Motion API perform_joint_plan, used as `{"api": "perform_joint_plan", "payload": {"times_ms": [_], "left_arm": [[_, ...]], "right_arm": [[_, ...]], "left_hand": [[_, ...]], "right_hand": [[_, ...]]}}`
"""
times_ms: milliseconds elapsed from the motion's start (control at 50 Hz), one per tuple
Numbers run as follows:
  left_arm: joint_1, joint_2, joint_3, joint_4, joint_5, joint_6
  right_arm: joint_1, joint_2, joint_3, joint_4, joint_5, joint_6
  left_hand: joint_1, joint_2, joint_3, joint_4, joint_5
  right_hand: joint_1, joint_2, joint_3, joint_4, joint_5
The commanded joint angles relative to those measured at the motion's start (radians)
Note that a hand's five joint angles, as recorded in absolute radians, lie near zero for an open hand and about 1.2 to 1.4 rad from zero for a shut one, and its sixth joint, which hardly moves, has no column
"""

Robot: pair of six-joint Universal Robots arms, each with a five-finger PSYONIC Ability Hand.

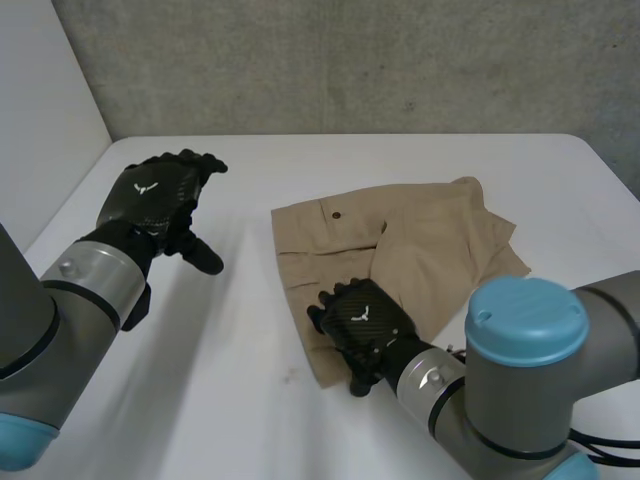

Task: Fold the shorts.

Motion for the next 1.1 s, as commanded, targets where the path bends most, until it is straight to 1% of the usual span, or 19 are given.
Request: {"api": "perform_joint_plan", "payload": {"times_ms": [20,300,360,380,400,460,580,700,720,780,800,840,880,900,920,960,980,1060,1100], "left_arm": [[0.003,-0.002,-0.010,0.004,-0.004,0.009],[0.021,-0.002,-0.013,0.002,-0.002,0.009],[0.020,0.000,-0.020,0.004,-0.002,0.009],[0.020,0.000,-0.020,0.004,-0.002,0.009],[0.020,0.001,-0.021,0.003,-0.002,0.009],[0.020,0.007,-0.021,0.002,-0.002,0.009],[0.023,0.024,-0.015,0.001,-0.007,0.012],[0.069,0.078,-0.010,0.007,-0.014,0.012],[0.082,0.088,-0.010,0.007,-0.014,0.012],[0.133,0.137,-0.009,0.007,-0.014,0.005],[0.144,0.150,-0.009,0.007,-0.014,0.005],[0.173,0.188,-0.010,0.007,-0.014,-0.001],[0.190,0.211,-0.012,0.007,-0.014,-0.002],[0.211,0.240,-0.015,0.009,-0.014,-0.002],[0.211,0.240,-0.015,0.009,-0.014,-0.002],[0.227,0.257,-0.017,0.009,-0.013,-0.004],[0.233,0.263,-0.018,0.009,-0.013,-0.004],[0.236,0.263,-0.021,0.009,-0.013,-0.004],[0.234,0.263,-0.026,0.009,-0.011,-0.004]], "right_arm": [[-0.003,0.040,-0.011,-0.071,-0.012,0.008],[-0.003,0.132,-0.051,-0.075,-0.006,-0.004],[-0.003,0.131,-0.058,-0.078,-0.004,-0.004],[-0.003,0.131,-0.058,-0.078,-0.004,-0.004],[-0.006,0.112,-0.064,-0.084,-0.001,0.002],[-0.007,0.066,-0.066,-0.091,0.003,0.010],[0.000,-0.131,-0.136,-0.101,0.011,0.040],[0.006,-0.184,-0.261,-0.069,0.015,0.105],[0.003,-0.188,-0.343,-0.048,0.015,0.135],[0.002,-0.190,-0.400,-0.041,0.023,0.153],[0.000,-0.188,-0.481,-0.048,0.054,0.175],[-0.004,-0.191,-0.532,-0.060,0.097,0.180],[0.000,-0.207,-0.587,-0.106,0.191,0.188],[-0.012,-0.227,-0.606,-0.150,0.257,0.186],[-0.012,-0.227,-0.606,-0.150,0.258,0.186],[-0.043,-0.268,-0.608,-0.210,0.340,0.185],[-0.087,-0.279,-0.598,-0.228,0.377,0.176],[-0.161,-0.280,-0.560,-0.209,0.404,0.163],[-0.258,-0.259,-0.461,-0.146,0.399,0.143]], "left_hand": [[-0.032,-0.017,-0.023,-0.019,0.001],[-0.032,-0.017,-0.023,-0.019,0.001],[-0.032,-0.017,-0.023,-0.019,0.001],[-0.032,-0.017,-0.023,-0.019,0.001],[-0.032,-0.017,-0.023,-0.019,0.001],[-0.032,-0.017,-0.023,-0.019,0.001],[-0.032,-0.017,-0.023,-0.019,0.001],[-0.032,-0.017,-0.023,-0.019,0.001],[-0.032,-0.017,-0.023,-0.019,0.001],[-0.032,-0.017,-0.023,-0.019,0.001],[-0.032,-0.017,-0.023,-0.019,0.001],[-0.032,-0.017,-0.023,-0.019,0.001],[-0.032,-0.017,-0.023,-0.019,0.001],[-0.032,-0.017,-0.023,-0.019,0.001],[-0.032,-0.017,-0.023,-0.019,0.001],[-0.032,-0.017,-0.023,-0.019,0.001],[-0.032,-0.017,-0.023,-0.019,0.001],[-0.032,-0.017,-0.023,-0.019,0.001],[-0.032,-0.017,-0.023,-0.019,0.001]], "right_hand": [[0.214,0.178,0.167,0.166,0.176],[0.457,0.422,0.410,0.409,0.420],[0.981,0.946,0.934,0.933,0.943],[0.983,0.948,0.936,0.935,0.946],[1.081,1.045,1.034,1.033,1.043],[1.082,1.046,1.035,1.034,1.044],[1.082,1.046,1.035,1.034,1.044],[1.082,1.046,1.035,1.034,1.044],[1.082,1.046,1.035,1.034,1.044],[1.082,1.046,1.035,1.034,1.044],[1.082,1.046,1.035,1.034,1.044],[1.082,1.046,1.035,1.034,1.044],[1.082,1.046,1.035,1.034,1.044],[1.082,1.046,1.035,1.034,1.044],[1.082,1.046,1.035,1.034,1.044],[1.082,1.046,1.035,1.034,1.044],[1.082,1.046,1.035,1.034,1.044],[1.082,1.046,1.035,1.034,1.044],[1.082,1.046,1.035,1.034,1.044]]}}
